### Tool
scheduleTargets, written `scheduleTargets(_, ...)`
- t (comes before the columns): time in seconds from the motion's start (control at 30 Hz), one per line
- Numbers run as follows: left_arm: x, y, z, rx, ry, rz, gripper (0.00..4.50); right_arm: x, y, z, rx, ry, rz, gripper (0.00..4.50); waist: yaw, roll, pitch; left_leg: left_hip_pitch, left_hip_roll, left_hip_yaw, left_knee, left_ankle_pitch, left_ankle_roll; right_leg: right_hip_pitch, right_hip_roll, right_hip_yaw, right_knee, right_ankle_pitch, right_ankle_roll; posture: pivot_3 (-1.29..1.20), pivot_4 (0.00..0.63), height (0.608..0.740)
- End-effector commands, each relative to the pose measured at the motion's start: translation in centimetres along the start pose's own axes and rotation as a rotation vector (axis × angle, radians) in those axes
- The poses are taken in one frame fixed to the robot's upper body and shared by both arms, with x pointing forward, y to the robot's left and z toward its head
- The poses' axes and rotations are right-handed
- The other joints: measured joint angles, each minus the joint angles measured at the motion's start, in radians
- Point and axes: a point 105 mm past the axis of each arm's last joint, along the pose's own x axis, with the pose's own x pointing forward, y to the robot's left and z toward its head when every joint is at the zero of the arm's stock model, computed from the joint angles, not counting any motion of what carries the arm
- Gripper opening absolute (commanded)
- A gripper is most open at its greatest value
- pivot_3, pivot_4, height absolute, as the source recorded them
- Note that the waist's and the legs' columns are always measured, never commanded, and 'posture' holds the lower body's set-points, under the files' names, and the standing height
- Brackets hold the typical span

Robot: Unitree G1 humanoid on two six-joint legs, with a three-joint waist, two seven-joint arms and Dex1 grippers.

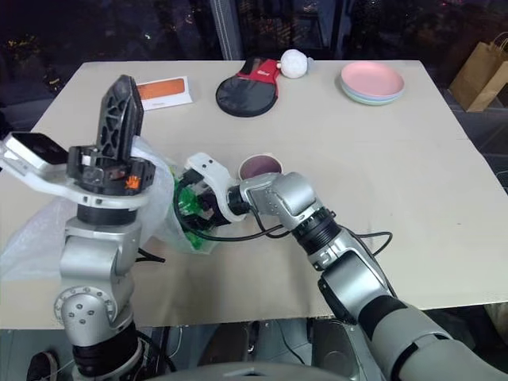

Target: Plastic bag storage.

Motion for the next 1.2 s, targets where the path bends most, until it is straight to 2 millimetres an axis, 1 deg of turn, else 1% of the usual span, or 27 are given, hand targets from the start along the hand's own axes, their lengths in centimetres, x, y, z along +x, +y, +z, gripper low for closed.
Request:
scheduleTargets(0.03,-0.2,-0.2,0.7,0.024,-0.021,-0.023,0.00,0.2,0.9,1.2,-0.087,-0.039,0.037,4.43,0.000,0.000,0.000,0.000,0.000,0.000,0.000,0.000,0.000,0.000,0.000,0.000,0.000,0.000,0.000,0.00,0.150,0.740)
scheduleTargets(0.23,-0.4,0.4,1.3,0.045,-0.023,-0.016,0.00,-0.1,0.6,1.6,-0.146,-0.069,0.034,4.43,0.000,0.000,0.000,0.000,0.000,0.000,0.000,0.000,0.000,0.000,0.000,0.000,-0.001,0.000,0.000,0.00,0.150,0.740)
scheduleTargets(0.33,-0.4,0.6,1.7,0.061,-0.024,-0.009,0.00,-0.5,1.7,1.7,-0.188,-0.078,0.114,4.43,0.001,0.000,0.000,0.000,0.000,0.000,0.000,0.000,0.000,0.000,0.000,0.000,-0.001,0.000,0.000,0.00,0.150,0.740)
scheduleTargets(0.5,-0.3,1.2,2.6,0.093,-0.019,0.003,0.00,-1.3,3.3,-0.3,-0.327,0.007,0.223,4.43,0.000,0.000,0.000,0.000,0.000,0.000,0.000,0.000,0.000,0.000,0.000,0.000,-0.001,0.000,0.000,0.00,0.150,0.740)
scheduleTargets(0.6,-0.2,1.5,2.9,0.102,-0.013,0.005,0.00,-1.4,3.3,-0.5,-0.369,0.012,0.214,4.43,0.000,0.000,0.000,0.000,0.000,0.000,0.000,0.000,0.000,0.000,0.000,0.000,-0.001,0.000,0.000,0.00,0.150,0.740)
scheduleTargets(0.63,-0.1,1.5,2.9,0.102,-0.012,0.005,0.00,-1.4,3.2,-0.3,-0.377,0.000,0.196,4.43,0.000,0.000,0.000,0.000,0.000,0.000,0.000,0.000,0.000,0.000,0.000,0.000,0.000,0.000,0.000,0.00,0.150,0.740)
scheduleTargets(0.67,-0.1,1.6,3.0,0.104,-0.009,0.005,0.00,-1.1,2.6,0.2,-0.385,-0.023,0.144,4.43,0.000,0.000,0.000,0.000,0.000,-0.001,0.000,0.000,0.000,0.000,0.000,-0.001,0.000,0.000,0.000,0.00,0.150,0.740)
scheduleTargets(0.73,0.1,1.8,2.8,0.100,0.001,0.005,0.00,-0.7,1.8,2.0,-0.452,-0.118,0.062,4.43,-0.001,0.000,0.000,0.000,0.000,-0.001,0.000,0.000,0.000,0.000,0.000,-0.001,0.000,0.000,0.000,0.00,0.150,0.740)
scheduleTargets(0.77,0.1,1.9,2.7,0.098,0.009,0.005,0.00,-0.5,1.6,2.5,-0.489,-0.139,0.036,4.43,-0.001,0.000,0.000,0.001,0.000,-0.001,0.000,0.000,0.000,0.000,0.000,-0.001,0.000,0.000,0.000,0.00,0.150,0.740)
scheduleTargets(0.87,0.0,1.8,2.7,0.095,0.019,0.005,0.00,-0.1,1.9,2.3,-0.612,-0.102,0.059,4.43,0.000,0.000,0.000,0.001,0.000,0.000,-0.001,0.000,0.000,0.000,0.000,0.000,0.000,0.000,0.000,0.00,0.150,0.740)
scheduleTargets(0.93,-0.1,1.8,2.8,0.097,0.021,0.008,0.00,0.2,2.1,2.2,-0.605,-0.085,0.072,4.43,0.003,0.000,0.000,0.001,0.000,0.000,-0.001,0.000,0.000,0.000,0.000,0.000,-0.001,0.000,0.000,0.00,0.150,0.740)
scheduleTargets(1.0,-0.2,1.7,3.0,0.100,0.021,0.008,0.00,0.4,2.4,2.1,-0.645,-0.055,0.086,4.43,0.003,0.000,0.000,0.001,0.000,0.000,-0.001,0.000,0.000,0.000,0.000,0.000,-0.001,0.000,0.000,0.00,0.150,0.740)
scheduleTargets(1.07,-0.3,1.6,3.4,0.116,0.023,0.010,0.00,0.7,3.2,2.7,-0.682,-0.083,0.098,4.43,0.002,0.000,0.000,0.001,0.000,0.000,-0.001,0.000,0.000,0.000,0.000,0.000,-0.001,0.000,0.000,0.00,0.150,0.740)
scheduleTargets(1.13,-0.5,1.5,3.9,0.128,0.022,0.012,0.00,0.9,3.6,3.4,-0.665,-0.138,0.091,4.43,-0.002,0.000,0.000,0.001,0.000,0.000,-0.001,0.000,0.000,0.000,0.000,0.000,-0.001,0.000,0.000,0.00,0.150,0.740)
scheduleTargets(1.17,-0.5,1.5,3.9,0.130,0.021,0.014,0.00,0.9,3.7,3.4,-0.665,-0.146,0.092,4.43,-0.002,0.000,0.000,0.001,0.000,0.000,-0.002,0.000,0.000,0.000,0.000,0.000,-0.001,0.000,0.000,0.00,0.150,0.740)
scheduleTargets(1.2,-0.6,1.5,4.0,0.130,0.021,0.016,0.00,1.0,3.7,3.3,-0.670,-0.146,0.093,4.21,-0.002,0.000,0.000,0.001,0.000,-0.001,-0.002,0.000,0.000,0.000,0.000,0.000,-0.001,0.000,0.000,0.00,0.150,0.740)
